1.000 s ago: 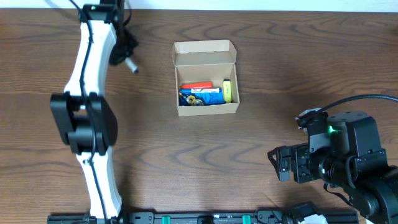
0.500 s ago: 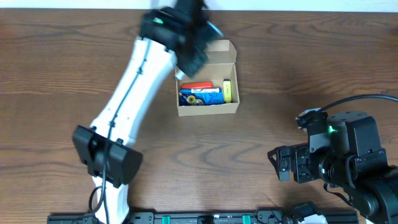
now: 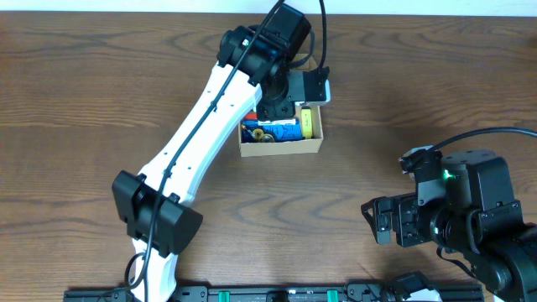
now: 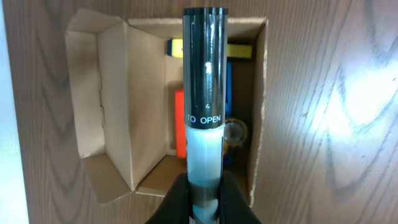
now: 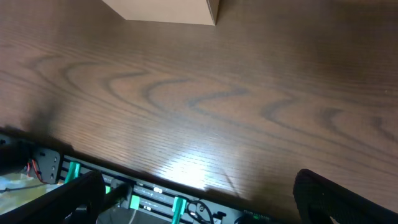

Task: Pack container
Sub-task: 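Lower the marker into the box and open the left gripper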

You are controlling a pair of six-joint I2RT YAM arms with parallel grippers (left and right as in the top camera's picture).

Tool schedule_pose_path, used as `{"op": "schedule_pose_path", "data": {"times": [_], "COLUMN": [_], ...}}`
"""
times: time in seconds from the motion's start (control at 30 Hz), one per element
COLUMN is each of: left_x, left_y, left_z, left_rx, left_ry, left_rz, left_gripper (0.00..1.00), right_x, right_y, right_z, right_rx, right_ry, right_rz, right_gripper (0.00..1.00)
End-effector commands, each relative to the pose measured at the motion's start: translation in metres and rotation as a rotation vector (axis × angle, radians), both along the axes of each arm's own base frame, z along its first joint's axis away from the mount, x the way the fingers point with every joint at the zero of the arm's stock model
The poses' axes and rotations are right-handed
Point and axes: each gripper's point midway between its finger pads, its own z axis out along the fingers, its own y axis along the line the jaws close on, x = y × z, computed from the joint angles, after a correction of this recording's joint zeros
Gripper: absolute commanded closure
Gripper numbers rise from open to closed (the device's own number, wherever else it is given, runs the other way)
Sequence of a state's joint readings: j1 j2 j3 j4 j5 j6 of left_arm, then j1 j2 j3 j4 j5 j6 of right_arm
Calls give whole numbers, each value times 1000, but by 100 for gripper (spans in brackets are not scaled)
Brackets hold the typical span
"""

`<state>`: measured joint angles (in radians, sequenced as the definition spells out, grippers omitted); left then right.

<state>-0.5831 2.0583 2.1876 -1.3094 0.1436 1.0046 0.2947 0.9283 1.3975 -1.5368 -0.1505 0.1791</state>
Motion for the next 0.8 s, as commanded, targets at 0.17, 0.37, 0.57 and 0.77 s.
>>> {"op": "schedule_pose_path", "data": {"times": [0.17, 0.37, 0.57, 0.77], "left_x": [16, 22, 28, 31], "left_y": [9, 11, 14, 19], "left_z": [-72, -104, -113, -114], "left_rx": [94, 119, 117, 114], "left_ry": [129, 181, 189, 195], "left_rz": [-25, -12, 0, 35], "left_gripper": [95, 95, 94, 57], "right_x": [0, 0, 0, 0], "right_y": [0, 0, 0, 0], "right_z": [0, 0, 0, 0], "right_rx": [10, 10, 10, 10], "right_ry": [7, 7, 7, 7], "right_rz": [-13, -13, -13, -13], "right_gripper": [1, 1, 1, 1]}}
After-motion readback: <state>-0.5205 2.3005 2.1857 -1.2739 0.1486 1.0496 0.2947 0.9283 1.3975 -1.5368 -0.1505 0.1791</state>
